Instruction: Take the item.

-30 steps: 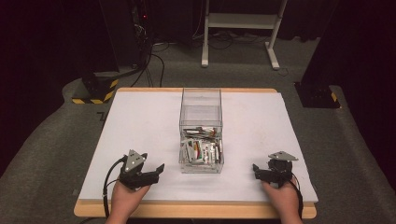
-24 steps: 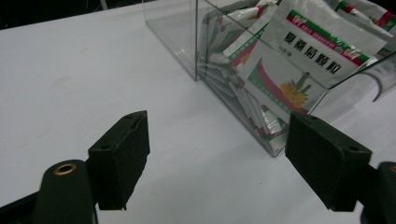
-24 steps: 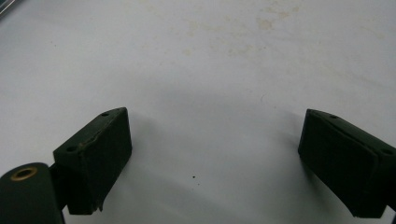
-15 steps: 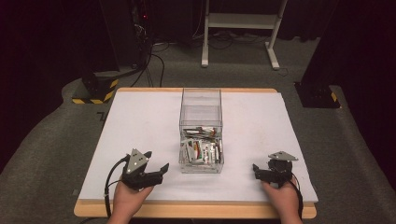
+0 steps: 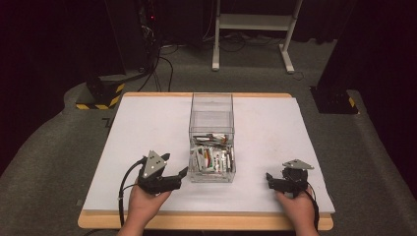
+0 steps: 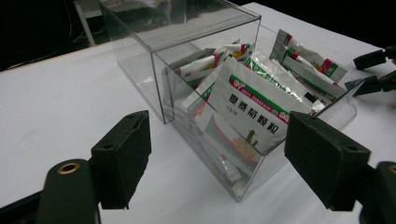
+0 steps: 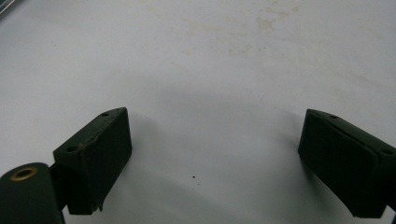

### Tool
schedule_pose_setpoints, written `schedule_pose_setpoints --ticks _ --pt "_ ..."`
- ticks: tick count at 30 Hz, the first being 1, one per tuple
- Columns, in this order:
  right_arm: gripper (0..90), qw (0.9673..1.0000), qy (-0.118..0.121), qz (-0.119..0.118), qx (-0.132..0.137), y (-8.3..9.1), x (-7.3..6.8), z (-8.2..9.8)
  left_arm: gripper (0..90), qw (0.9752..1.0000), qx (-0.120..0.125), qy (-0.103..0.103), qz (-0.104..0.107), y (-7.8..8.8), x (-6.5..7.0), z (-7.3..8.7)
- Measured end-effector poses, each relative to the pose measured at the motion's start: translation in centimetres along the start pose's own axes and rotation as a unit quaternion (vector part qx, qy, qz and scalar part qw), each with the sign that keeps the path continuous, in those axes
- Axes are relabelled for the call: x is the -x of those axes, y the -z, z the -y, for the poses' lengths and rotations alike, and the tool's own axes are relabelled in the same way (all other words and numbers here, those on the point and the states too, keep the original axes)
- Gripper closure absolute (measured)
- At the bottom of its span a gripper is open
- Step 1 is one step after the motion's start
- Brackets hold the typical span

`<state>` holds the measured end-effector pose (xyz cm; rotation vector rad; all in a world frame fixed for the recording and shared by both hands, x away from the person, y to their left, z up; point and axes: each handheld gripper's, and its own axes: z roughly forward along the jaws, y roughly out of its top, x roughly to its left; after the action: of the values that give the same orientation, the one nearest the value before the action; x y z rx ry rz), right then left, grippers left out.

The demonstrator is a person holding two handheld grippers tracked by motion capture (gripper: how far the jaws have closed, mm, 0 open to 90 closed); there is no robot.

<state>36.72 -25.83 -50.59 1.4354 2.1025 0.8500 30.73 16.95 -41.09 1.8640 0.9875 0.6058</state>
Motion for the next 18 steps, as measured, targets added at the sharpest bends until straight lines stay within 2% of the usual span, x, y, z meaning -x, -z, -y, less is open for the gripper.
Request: schedule_pose_setpoints --ticks 7,14,18 --pt "9.2 1.0 0.002 0.001 0.001 0.0 0.0 0.0 23.9 0.9999 0.01 -0.001 0.008 -0.7 0.5 -1.0" --pt "9.1 1.0 0.0 0.0 0.0 0.0 0.0 0.0 25.3 0.9995 0.01 0.007 0.029 -2.0 1.1 -1.5" --pt "9.1 1.0 0.001 0.002 0.0 0.0 0.0 0.0 25.3 0.9994 0.01 -0.001 0.033 -2.5 1.7 -1.8"
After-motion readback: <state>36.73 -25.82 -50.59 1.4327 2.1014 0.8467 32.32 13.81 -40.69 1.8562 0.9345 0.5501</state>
